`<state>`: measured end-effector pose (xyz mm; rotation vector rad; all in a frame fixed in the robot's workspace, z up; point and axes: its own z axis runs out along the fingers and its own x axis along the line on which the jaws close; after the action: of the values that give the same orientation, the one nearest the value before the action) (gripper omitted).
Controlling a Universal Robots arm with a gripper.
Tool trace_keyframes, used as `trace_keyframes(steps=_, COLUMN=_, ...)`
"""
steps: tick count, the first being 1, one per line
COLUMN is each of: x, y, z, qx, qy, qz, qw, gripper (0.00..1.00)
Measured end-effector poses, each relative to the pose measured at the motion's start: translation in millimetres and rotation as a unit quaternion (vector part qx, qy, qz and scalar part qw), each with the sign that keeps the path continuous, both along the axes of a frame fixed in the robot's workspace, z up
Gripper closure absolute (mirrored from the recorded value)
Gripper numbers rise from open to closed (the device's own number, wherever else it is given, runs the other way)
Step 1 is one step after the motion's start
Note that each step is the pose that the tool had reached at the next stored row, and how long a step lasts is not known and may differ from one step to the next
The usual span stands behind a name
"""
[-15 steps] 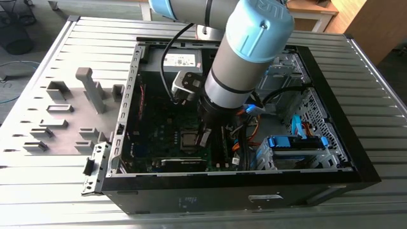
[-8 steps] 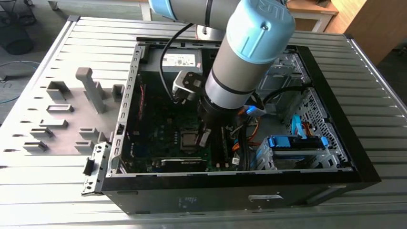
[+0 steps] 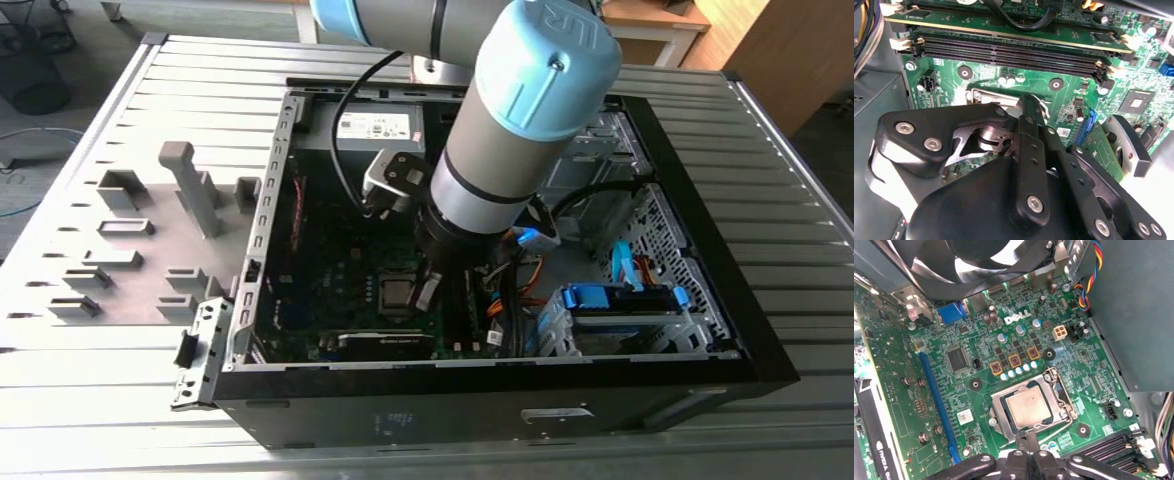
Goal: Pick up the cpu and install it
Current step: 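Install the first cpu locking lever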
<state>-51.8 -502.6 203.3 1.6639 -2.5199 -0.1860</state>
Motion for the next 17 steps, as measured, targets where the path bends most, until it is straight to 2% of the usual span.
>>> trace_keyframes(steps=17, x=3.5, y=-2.7, z=-2.3, qx=-0.0007, qy=0.0000, qz=-0.005, qw=0.99999, gripper=0.89)
